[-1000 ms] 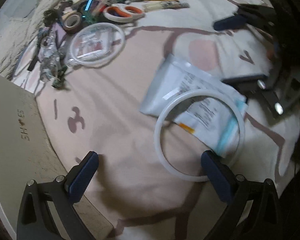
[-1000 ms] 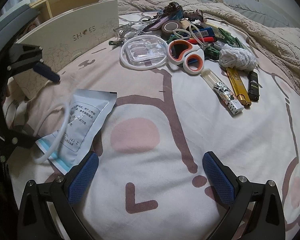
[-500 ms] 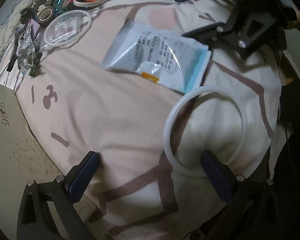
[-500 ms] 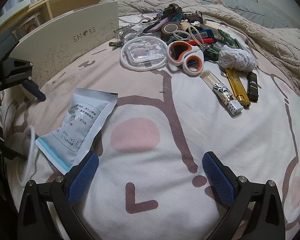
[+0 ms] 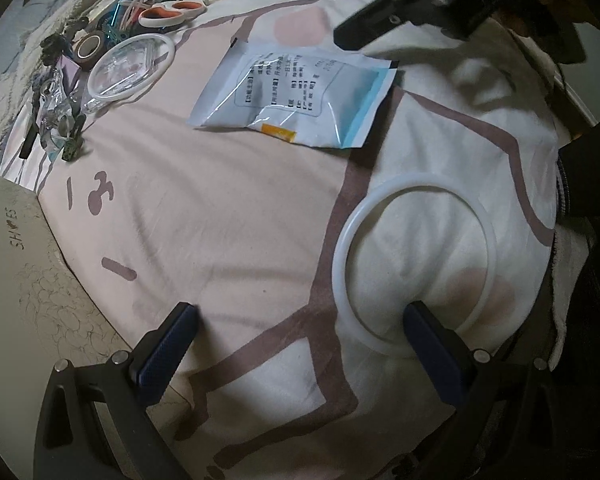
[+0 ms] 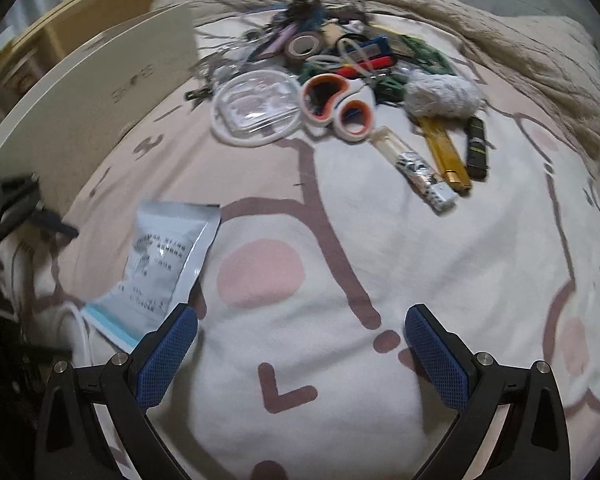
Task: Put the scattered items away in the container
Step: 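Close the left tool on the white plastic ring and lift it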
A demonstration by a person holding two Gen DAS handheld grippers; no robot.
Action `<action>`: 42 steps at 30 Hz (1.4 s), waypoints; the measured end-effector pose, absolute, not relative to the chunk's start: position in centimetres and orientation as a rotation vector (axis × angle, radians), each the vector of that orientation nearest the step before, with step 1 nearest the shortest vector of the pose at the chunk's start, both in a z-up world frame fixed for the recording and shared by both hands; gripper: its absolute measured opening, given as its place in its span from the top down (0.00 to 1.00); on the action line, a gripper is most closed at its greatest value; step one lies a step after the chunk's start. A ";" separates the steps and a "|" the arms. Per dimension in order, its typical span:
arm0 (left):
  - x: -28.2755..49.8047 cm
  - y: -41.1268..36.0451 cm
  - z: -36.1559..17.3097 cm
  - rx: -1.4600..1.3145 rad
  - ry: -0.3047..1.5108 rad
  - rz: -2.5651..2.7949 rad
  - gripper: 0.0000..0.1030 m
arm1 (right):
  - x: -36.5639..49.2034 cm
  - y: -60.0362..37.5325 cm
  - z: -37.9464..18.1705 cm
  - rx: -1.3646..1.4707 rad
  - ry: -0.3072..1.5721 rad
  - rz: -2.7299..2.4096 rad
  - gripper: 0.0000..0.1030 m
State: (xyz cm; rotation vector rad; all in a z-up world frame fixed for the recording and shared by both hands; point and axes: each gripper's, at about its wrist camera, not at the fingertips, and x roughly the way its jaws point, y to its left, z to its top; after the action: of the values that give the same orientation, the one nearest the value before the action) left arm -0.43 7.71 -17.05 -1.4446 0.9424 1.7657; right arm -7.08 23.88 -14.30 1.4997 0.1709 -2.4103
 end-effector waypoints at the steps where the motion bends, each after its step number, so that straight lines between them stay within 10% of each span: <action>1: -0.4 7.8 -17.1 -1.445 0.943 1.767 0.00 | -7.0 23.7 -13.9 1.494 0.148 -2.418 0.00; 42: 2.0 10.1 -15.2 -1.240 0.774 1.776 0.00 | -8.2 23.3 -16.6 1.685 0.134 -2.428 0.00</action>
State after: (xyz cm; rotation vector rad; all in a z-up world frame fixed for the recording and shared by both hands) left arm 1.96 10.08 -15.19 -1.2399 0.7744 1.7757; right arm -8.16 23.25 -16.55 1.6850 0.1335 -2.4284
